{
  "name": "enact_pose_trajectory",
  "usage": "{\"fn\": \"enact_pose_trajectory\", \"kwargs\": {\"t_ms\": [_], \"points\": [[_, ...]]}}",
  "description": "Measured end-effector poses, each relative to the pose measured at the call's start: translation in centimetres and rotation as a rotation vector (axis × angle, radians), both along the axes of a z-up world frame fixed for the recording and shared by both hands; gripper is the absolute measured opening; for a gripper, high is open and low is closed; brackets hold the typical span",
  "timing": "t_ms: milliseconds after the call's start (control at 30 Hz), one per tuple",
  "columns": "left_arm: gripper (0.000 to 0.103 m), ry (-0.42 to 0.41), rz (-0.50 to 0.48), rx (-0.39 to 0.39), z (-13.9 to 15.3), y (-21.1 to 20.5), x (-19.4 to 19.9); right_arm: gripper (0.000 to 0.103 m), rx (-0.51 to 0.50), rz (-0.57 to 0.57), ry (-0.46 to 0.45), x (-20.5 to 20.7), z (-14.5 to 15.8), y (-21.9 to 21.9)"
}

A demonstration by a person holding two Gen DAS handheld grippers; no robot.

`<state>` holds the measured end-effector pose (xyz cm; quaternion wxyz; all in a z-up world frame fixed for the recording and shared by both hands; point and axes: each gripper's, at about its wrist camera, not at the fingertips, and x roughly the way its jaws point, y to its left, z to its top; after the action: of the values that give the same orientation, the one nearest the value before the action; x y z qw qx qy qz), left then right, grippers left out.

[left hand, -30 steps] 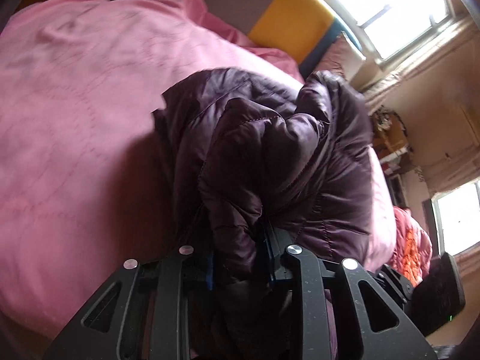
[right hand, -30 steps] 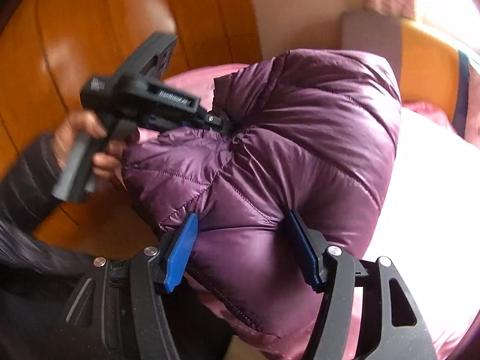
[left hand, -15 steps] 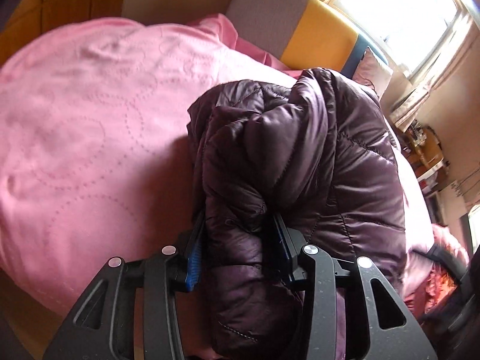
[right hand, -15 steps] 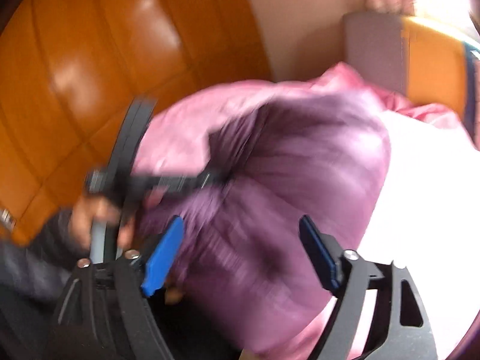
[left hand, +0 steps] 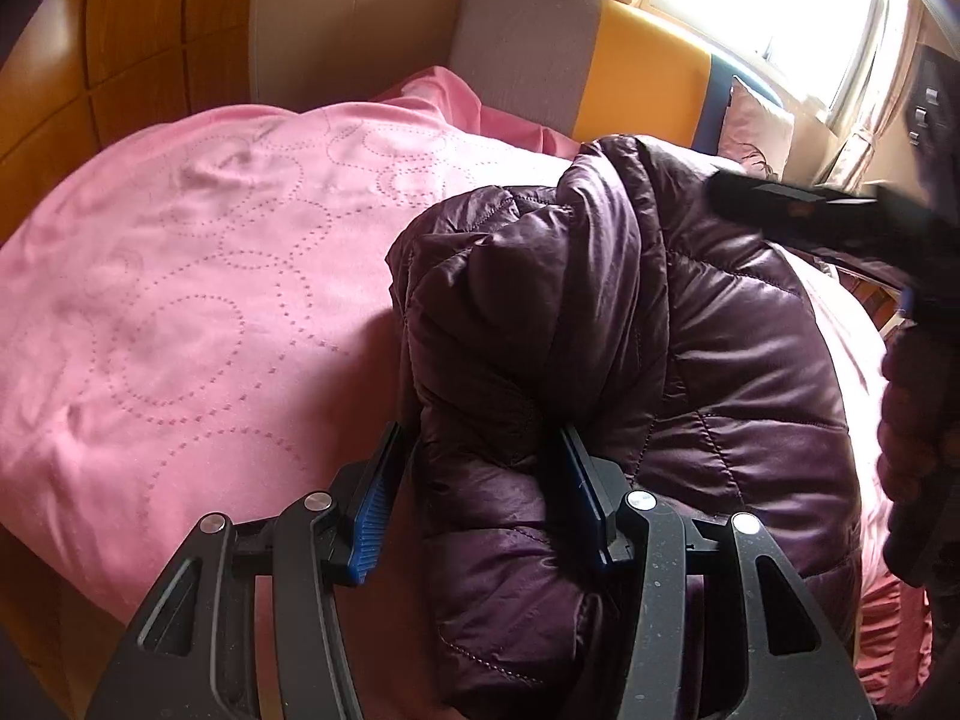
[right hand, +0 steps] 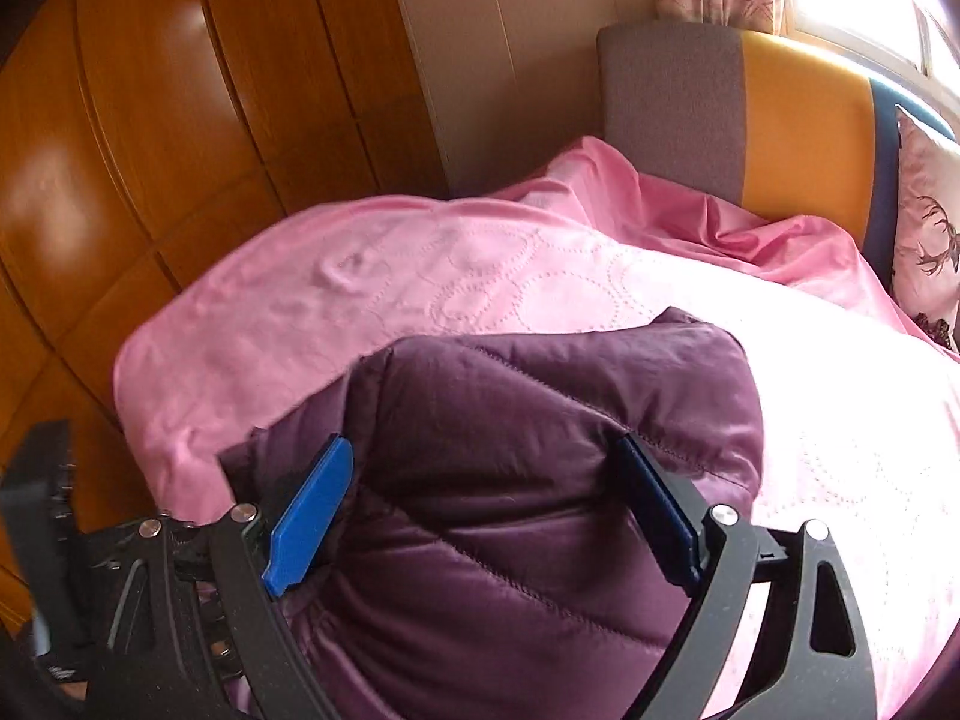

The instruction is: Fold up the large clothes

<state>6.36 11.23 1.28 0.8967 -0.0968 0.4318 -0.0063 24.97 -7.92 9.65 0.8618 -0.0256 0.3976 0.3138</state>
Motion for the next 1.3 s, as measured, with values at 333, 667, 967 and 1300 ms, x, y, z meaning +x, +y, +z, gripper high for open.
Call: {"fn": "enact_pose_trajectory", "kwargs": {"t_ms": [333,667,967,1300], "points": [[0.050,-0.019,0.010,0.024,-0.1,-0.1,-0.5,0.097,-0.056,0.009,0.027,-0.1,-2.1,1.5],[0.050,-0.016,0.040,0.035,-1.2,0.5,-0.9,0.101,-0.157,0.029,0.079,0.8,-5.1,4.4],[0.060,-0.018,0.068,-0.012,-3.1,2.1,-0.9,0.101,-0.126,0.037,0.096,0.7,-5.4,4.1],[0.064,-0.037,0.036,-0.208,-4.8,4.9,-1.0,0.101,0.215,-0.162,0.257,-1.0,-5.6,-9.8]]}}
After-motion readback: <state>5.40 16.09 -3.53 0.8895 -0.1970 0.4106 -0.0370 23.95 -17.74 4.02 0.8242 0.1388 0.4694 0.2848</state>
